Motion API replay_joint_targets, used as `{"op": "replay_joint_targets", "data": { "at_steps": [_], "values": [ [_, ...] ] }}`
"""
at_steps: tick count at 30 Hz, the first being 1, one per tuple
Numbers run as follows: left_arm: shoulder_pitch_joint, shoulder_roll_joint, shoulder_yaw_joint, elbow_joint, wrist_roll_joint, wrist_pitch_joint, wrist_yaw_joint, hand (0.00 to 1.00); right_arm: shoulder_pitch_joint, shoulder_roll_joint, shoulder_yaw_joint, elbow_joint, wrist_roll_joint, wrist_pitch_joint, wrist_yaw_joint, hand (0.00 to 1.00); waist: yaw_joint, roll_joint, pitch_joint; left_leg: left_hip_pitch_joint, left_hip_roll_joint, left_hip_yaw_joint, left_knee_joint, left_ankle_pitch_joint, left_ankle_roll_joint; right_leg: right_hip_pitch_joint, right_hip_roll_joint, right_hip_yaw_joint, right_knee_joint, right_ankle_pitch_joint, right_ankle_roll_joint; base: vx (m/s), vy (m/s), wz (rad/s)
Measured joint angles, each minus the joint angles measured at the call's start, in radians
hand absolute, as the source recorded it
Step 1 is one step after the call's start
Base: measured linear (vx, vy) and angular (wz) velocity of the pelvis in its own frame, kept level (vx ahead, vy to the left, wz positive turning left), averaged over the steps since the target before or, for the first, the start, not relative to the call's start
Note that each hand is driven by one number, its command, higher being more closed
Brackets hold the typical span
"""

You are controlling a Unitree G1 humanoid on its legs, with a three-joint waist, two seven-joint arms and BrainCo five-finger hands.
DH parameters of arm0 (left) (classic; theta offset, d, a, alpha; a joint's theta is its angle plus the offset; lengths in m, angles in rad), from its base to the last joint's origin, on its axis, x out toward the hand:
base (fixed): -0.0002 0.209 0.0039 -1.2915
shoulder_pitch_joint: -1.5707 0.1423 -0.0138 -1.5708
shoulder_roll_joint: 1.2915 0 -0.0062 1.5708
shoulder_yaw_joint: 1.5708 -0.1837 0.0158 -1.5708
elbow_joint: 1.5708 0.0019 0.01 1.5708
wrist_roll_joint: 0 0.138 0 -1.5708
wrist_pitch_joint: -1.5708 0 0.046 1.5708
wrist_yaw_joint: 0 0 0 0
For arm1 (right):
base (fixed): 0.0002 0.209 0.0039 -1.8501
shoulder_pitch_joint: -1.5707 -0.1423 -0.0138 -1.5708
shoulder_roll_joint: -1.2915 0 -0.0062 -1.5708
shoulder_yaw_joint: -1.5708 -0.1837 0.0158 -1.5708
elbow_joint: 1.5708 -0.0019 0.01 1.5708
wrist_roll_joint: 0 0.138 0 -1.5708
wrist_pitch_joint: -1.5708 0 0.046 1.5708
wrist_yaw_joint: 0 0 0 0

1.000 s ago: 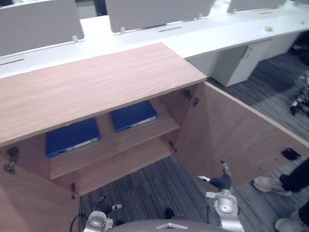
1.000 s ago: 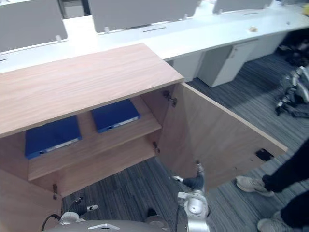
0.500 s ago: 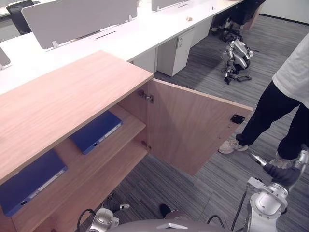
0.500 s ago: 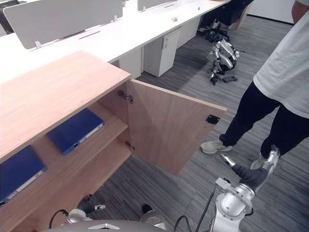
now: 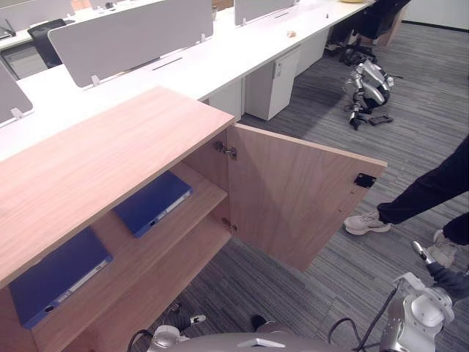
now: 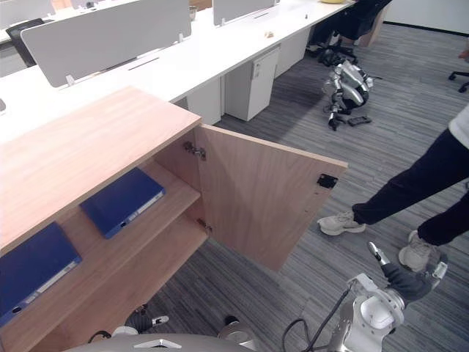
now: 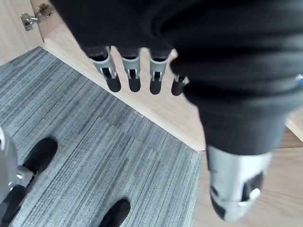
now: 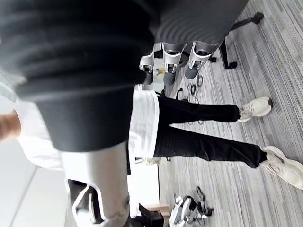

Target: Walk over to the cabinet, pick up the folder, carry it to the office cabinet, place the folder inside the office cabinet, then close the office cabinet door

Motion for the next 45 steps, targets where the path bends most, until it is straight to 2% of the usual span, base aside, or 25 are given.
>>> {"op": "replay_joint_targets", "data": {
  "at_steps": [2, 8, 13, 20, 24, 29, 32, 35, 38, 42, 45],
  "values": [
    [0.000, 0.014, -0.038, 0.006, 0.000, -0.001, -0.006, 0.00, -0.041, -0.072, 0.009, 0.088, 0.012, -0.002, 0.035, 0.00, 0.002, 0.001, -0.002, -0.014, -0.007, -0.035, 0.000, 0.002, 0.003, 0.011, -0.017, -0.036, -0.016, 0.000, -0.001, 0.00, -0.038, 0.40],
    [0.001, 0.086, -0.101, 0.010, 0.000, -0.002, -0.008, 0.00, -0.131, -0.190, 0.070, 0.228, 0.011, 0.000, 0.093, 0.00, 0.022, 0.004, -0.003, -0.037, -0.014, -0.077, 0.006, 0.009, 0.014, 0.025, -0.033, -0.082, -0.052, 0.011, -0.001, 0.02, -0.031, 0.23],
    [0.000, 0.102, -0.139, 0.010, 0.000, -0.004, -0.023, 0.00, -0.216, -0.285, 0.138, 0.283, 0.008, 0.004, 0.111, 0.00, 0.026, 0.028, 0.011, -0.062, -0.017, -0.120, 0.007, 0.007, 0.018, 0.032, -0.046, -0.126, -0.078, 0.025, -0.001, 0.02, -0.021, 0.17],
    [0.000, 0.106, -0.166, 0.007, 0.008, -0.012, -0.024, 0.00, -0.269, -0.348, 0.173, 0.317, -0.006, 0.005, 0.109, 0.00, 0.023, 0.058, 0.033, -0.080, -0.019, -0.178, 0.007, 0.010, 0.022, 0.049, -0.058, -0.194, -0.095, 0.025, -0.002, -0.01, -0.028, 0.21],
    [0.002, 0.112, -0.176, 0.007, 0.011, -0.020, -0.024, 0.00, -0.270, -0.375, 0.176, 0.338, -0.007, 0.005, 0.103, 0.00, 0.025, 0.059, 0.034, -0.081, -0.018, -0.185, 0.007, 0.011, 0.024, 0.052, -0.059, -0.204, -0.097, 0.025, -0.001, -0.04, -0.032, 0.06],
    [-0.001, 0.114, -0.176, 0.003, 0.011, -0.023, -0.023, 0.00, -0.270, -0.375, 0.176, 0.334, -0.007, 0.005, 0.101, 0.00, 0.012, 0.055, 0.037, -0.081, -0.019, -0.206, 0.007, 0.014, 0.029, 0.065, -0.063, -0.228, -0.105, 0.026, 0.001, -0.05, -0.039, 0.10],
    [-0.001, 0.114, -0.176, 0.002, 0.020, -0.023, -0.023, 0.00, -0.262, -0.363, 0.180, 0.269, -0.010, 0.005, 0.101, 0.00, 0.009, 0.054, 0.039, -0.081, -0.019, -0.206, 0.007, 0.015, 0.029, 0.065, -0.063, -0.227, -0.113, 0.031, 0.009, -0.05, -0.043, -0.02],
    [-0.005, 0.115, -0.176, 0.002, 0.021, -0.023, -0.023, 0.00, -0.210, -0.312, 0.196, 0.116, -0.047, 0.004, 0.100, 0.00, -0.006, 0.047, 0.043, -0.081, -0.016, -0.206, 0.007, 0.015, 0.029, 0.066, -0.060, -0.226, -0.114, 0.033, 0.012, -0.04, -0.042, -0.04],
    [-0.016, 0.118, -0.176, 0.002, 0.021, -0.023, -0.022, 0.00, -0.146, -0.234, 0.214, 0.002, -0.056, 0.003, 0.099, 0.00, -0.018, 0.028, 0.055, -0.075, -0.011, -0.196, 0.007, 0.015, 0.029, 0.066, -0.053, -0.218, -0.114, 0.036, 0.014, -0.05, -0.048, -0.12],
    [-0.029, 0.125, -0.177, 0.005, 0.037, -0.022, -0.021, 0.00, -0.033, -0.136, 0.278, -0.136, -0.104, 0.003, 0.106, 0.00, -0.019, -0.003, 0.066, -0.057, -0.003, -0.152, 0.007, 0.012, 0.024, 0.058, -0.039, -0.172, -0.114, 0.048, 0.015, -0.07, -0.048, -0.33],
    [-0.032, 0.134, -0.187, 0.010, 0.042, -0.021, -0.021, 0.00, 0.063, -0.077, 0.328, -0.243, -0.167, 0.003, 0.130, 0.00, -0.026, -0.010, 0.062, -0.058, 0.000, -0.126, 0.007, 0.012, 0.024, 0.041, -0.032, -0.144, -0.112, 0.055, 0.014, -0.07, -0.053, -0.27]
  ]
}}
